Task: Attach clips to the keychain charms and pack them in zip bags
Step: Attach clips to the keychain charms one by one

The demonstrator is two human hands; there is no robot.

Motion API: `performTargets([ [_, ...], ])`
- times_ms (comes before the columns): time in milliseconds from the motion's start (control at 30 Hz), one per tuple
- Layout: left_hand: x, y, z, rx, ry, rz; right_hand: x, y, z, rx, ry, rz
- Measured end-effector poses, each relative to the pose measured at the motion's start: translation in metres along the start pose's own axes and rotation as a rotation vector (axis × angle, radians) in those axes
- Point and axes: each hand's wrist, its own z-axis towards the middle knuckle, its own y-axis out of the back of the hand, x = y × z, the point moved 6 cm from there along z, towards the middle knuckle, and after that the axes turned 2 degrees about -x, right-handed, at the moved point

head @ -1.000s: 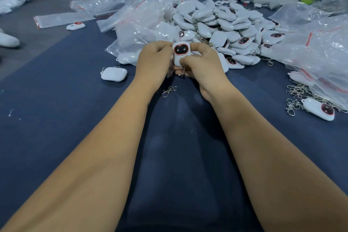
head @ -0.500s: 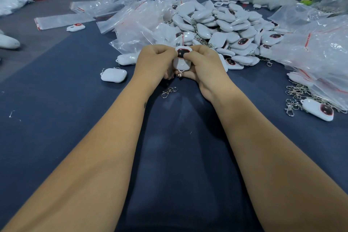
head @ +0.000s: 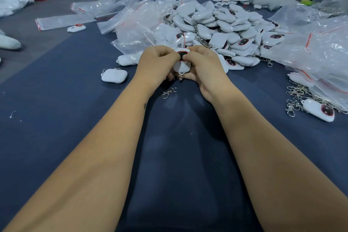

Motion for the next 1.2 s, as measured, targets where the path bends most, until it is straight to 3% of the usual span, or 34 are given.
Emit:
performTargets([
  [500, -0.005, 0.004, -0.001, -0.126, -0.064, 0.125, -0.001, -0.002, -0.001, 0.016, 0.007, -0.059],
  [667, -0.014, 0.004, -0.007, -0.155, -0.117, 0.122, 0.007, -0.002, -0.007, -0.032, 0.088, 0.000],
  [800, -0.018, 0.019, -0.009, -0.336, -0.172, 0.316, 0.014, -0.003, -0.011, -0.059, 0.208, -0.023],
  [933, -0.017, 0.024, -0.009, -0.404, -0.192, 0.276, 0.017, 0.005, -0.010, -0.158, 0.197, 0.063],
  [1100, -0.012, 0.021, -0.006, -0.345, -0.138, 0.281, 0.015, 0.007, -0.007, -0.144, 0.117, 0.444],
  [1200, -0.014, 0.019, -0.007, -0.320, -0.115, 0.235, 0.014, 0.006, -0.006, -0.148, 0.138, 0.366],
])
